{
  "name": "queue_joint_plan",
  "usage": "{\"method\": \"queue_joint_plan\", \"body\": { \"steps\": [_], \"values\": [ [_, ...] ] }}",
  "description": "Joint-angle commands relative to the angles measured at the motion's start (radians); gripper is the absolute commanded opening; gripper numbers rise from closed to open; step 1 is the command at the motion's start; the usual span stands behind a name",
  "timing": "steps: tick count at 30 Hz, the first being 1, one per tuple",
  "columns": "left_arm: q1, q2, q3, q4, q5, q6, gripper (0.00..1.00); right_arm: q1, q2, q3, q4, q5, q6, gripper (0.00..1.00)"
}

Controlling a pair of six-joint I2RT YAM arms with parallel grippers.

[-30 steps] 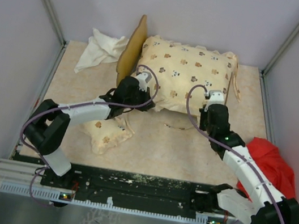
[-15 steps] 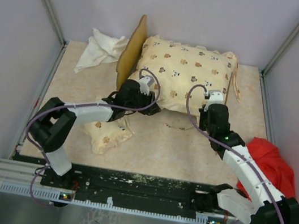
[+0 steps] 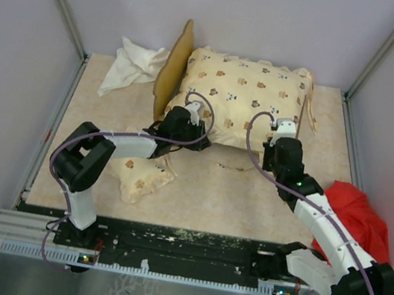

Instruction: Set up the pet bed

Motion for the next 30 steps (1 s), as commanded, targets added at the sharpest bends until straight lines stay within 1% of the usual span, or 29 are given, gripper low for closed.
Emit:
{"method": "queue_joint_plan", "body": {
  "steps": [1, 4, 7, 11, 12, 13, 14, 16, 17, 20, 23, 27, 30],
  "values": [
    [-0.003, -0.026, 0.004, 0.012, -0.018, 0.007, 0.4, -0.009, -0.033, -0.012, 0.048, 0.006, 0.018, 0.0],
    [-0.003, -0.029, -0.032, 0.084, 0.014, -0.031, 0.44, -0.008, -0.047, -0.024, 0.056, 0.01, 0.018, 0.0],
    [-0.003, -0.003, -0.043, 0.155, 0.006, -0.04, 0.47, -0.008, -0.046, -0.021, 0.058, 0.002, 0.018, 0.0],
    [-0.003, 0.031, -0.028, 0.205, -0.027, -0.059, 0.47, -0.008, -0.044, -0.026, 0.068, -0.012, 0.021, 0.0],
    [-0.003, 0.028, -0.033, 0.222, -0.03, -0.063, 0.46, -0.008, -0.044, -0.03, 0.073, -0.014, 0.025, 0.0],
    [-0.003, 0.021, -0.041, 0.237, -0.029, -0.061, 0.39, -0.008, -0.045, -0.035, 0.075, -0.014, 0.03, 0.0],
    [-0.003, 0.008, -0.05, 0.241, -0.039, -0.06, 0.29, -0.008, -0.048, -0.041, 0.081, -0.012, 0.034, 0.0],
    [-0.002, -0.018, -0.06, 0.205, -0.067, -0.056, 0.07, -0.01, -0.05, -0.055, 0.099, -0.006, 0.045, 0.0],
    [-0.002, -0.031, -0.059, 0.172, -0.078, -0.043, 0.01, -0.011, -0.05, -0.057, 0.098, -0.001, 0.053, 0.0],
    [0.001, -0.072, -0.058, 0.058, -0.089, 0.007, 0.0, -0.046, -0.059, -0.044, 0.058, -0.018, 0.089, 0.0],
    [0.007, -0.101, -0.063, -0.003, -0.095, 0.04, 0.0, -0.073, -0.086, -0.044, 0.035, 0.016, 0.074, 0.0],
    [0.018, -0.108, -0.007, -0.153, -0.109, 0.065, 0.0, -0.102, -0.117, -0.056, 0.04, 0.047, 0.066, 0.0],
    [0.027, -0.104, 0.034, -0.226, -0.124, 0.092, 0.0, -0.111, -0.146, -0.078, 0.06, 0.065, 0.055, 0.0]
  ]
}}
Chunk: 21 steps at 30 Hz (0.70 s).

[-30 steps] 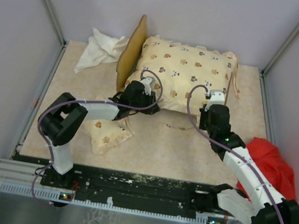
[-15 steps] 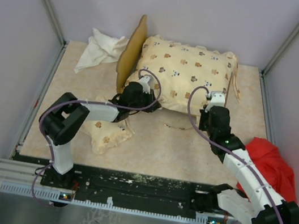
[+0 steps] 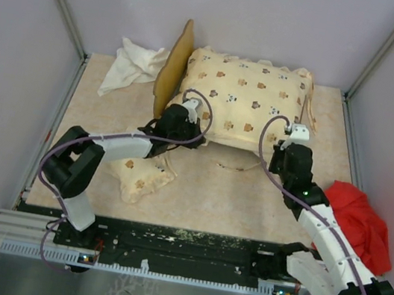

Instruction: Set up the pet bed

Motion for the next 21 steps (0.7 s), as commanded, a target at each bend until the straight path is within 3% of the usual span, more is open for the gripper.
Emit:
{"method": "queue_joint_plan", "body": {
  "steps": [1, 5, 7, 9, 11, 16, 21],
  "values": [
    [0.03, -0.012, 0.071, -0.197, -0.055, 0.064, 0.0, -0.039, -0.053, -0.006, 0.013, 0.084, -0.016, 0.0],
    [0.048, -0.009, 0.09, -0.249, -0.037, 0.081, 0.0, -0.056, -0.023, 0.004, -0.005, 0.067, -0.017, 0.0],
    [0.048, -0.02, 0.086, -0.256, 0.003, 0.079, 0.08, -0.055, -0.021, 0.002, -0.004, 0.061, 0.005, 0.02],
    [0.048, -0.042, 0.092, -0.283, 0.066, 0.069, 0.3, -0.056, -0.009, 0.027, -0.035, 0.048, 0.028, 0.26],
    [0.046, -0.078, 0.079, -0.289, 0.141, 0.057, 0.4, -0.055, 0.007, 0.075, -0.081, 0.026, 0.045, 0.39],
    [0.042, -0.174, 0.027, -0.226, 0.223, 0.029, 0.53, -0.056, 0.003, 0.167, -0.098, -0.002, 0.041, 0.45],
    [0.044, -0.198, 0.126, -0.317, 0.077, 0.07, 0.56, -0.104, 0.079, 0.285, -0.063, 0.044, -0.015, 0.52]
  ]
}}
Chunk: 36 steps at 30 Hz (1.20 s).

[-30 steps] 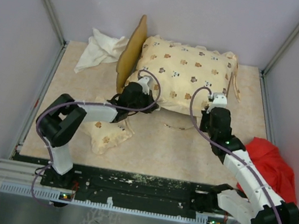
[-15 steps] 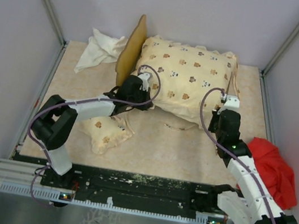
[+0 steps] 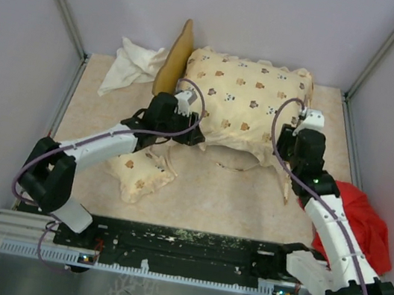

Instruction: Set up the pet bed

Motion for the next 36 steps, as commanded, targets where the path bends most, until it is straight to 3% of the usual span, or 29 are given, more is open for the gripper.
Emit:
{"method": "queue_joint_plan", "body": {
  "steps": [1, 2, 3, 8, 14, 19, 36],
  "values": [
    [0.002, -0.032, 0.097, -0.071, -0.121, 0.035, 0.7, -0.072, 0.078, 0.16, 0.053, 0.016, -0.025, 0.53],
    [0.002, -0.042, 0.11, -0.086, -0.167, 0.04, 0.79, -0.102, 0.099, 0.186, 0.049, -0.004, -0.012, 0.53],
    [0.002, -0.057, 0.112, -0.092, -0.217, 0.041, 0.82, -0.128, 0.122, 0.208, 0.05, -0.022, 0.002, 0.53],
    [0.031, -0.126, 0.114, -0.13, -0.352, 0.092, 0.85, -0.191, 0.223, 0.265, 0.074, -0.034, 0.031, 0.53],
    [0.065, -0.183, 0.146, -0.213, -0.369, 0.15, 0.81, -0.209, 0.364, 0.316, 0.108, 0.013, 0.028, 0.51],
    [0.125, -0.215, 0.115, -0.25, -0.376, 0.147, 0.74, -0.29, 0.459, 0.35, 0.118, -0.034, 0.073, 0.39],
    [0.231, -0.195, 0.078, -0.159, -0.259, 0.138, 0.6, -0.334, 0.672, 0.348, 0.217, -0.238, 0.143, 0.39]
  ]
}}
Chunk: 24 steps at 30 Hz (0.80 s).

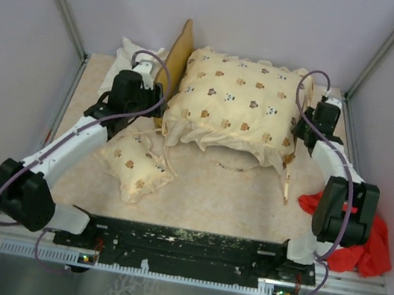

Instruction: Set up the pet bed

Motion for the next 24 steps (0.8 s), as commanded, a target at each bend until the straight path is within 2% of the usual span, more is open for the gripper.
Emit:
{"method": "queue_joint_plan", "body": {
  "steps": [1, 5, 7, 9, 10, 13, 18, 20, 24],
  "values": [
    [0.013, 0.001, -0.025, 0.073, 0.047, 0.015, 0.59, -0.008, 0.059, 0.054, 0.052, -0.084, 0.025, 0.4],
    [0.014, 0.017, -0.01, 0.084, 0.097, 0.015, 0.57, -0.017, 0.075, 0.011, 0.108, -0.084, 0.065, 0.38],
    [0.013, 0.031, 0.007, 0.076, 0.093, 0.018, 0.56, -0.023, 0.065, 0.001, 0.088, -0.063, 0.089, 0.25],
    [0.013, 0.046, 0.014, 0.095, 0.102, 0.023, 0.53, -0.024, 0.021, -0.042, 0.097, 0.005, 0.105, 0.06],
    [0.013, 0.057, 0.016, 0.108, 0.116, 0.034, 0.51, -0.025, -0.007, -0.066, 0.098, 0.046, 0.116, 0.0],
    [0.013, 0.096, 0.023, 0.156, 0.191, 0.064, 0.44, -0.045, -0.092, -0.128, 0.092, 0.087, 0.114, 0.0],
    [0.013, 0.193, 0.095, 0.245, 0.215, 0.021, 0.32, -0.067, -0.212, -0.184, 0.035, 0.131, 0.144, 0.0],
    [0.013, 0.252, 0.156, 0.282, 0.215, 0.014, 0.3, -0.067, -0.257, -0.22, 0.032, 0.124, 0.169, 0.0],
    [0.013, 0.368, 0.341, 0.24, 0.203, 0.016, 0.28, -0.066, -0.358, -0.297, 0.011, 0.15, 0.24, 0.0]
  ]
}}
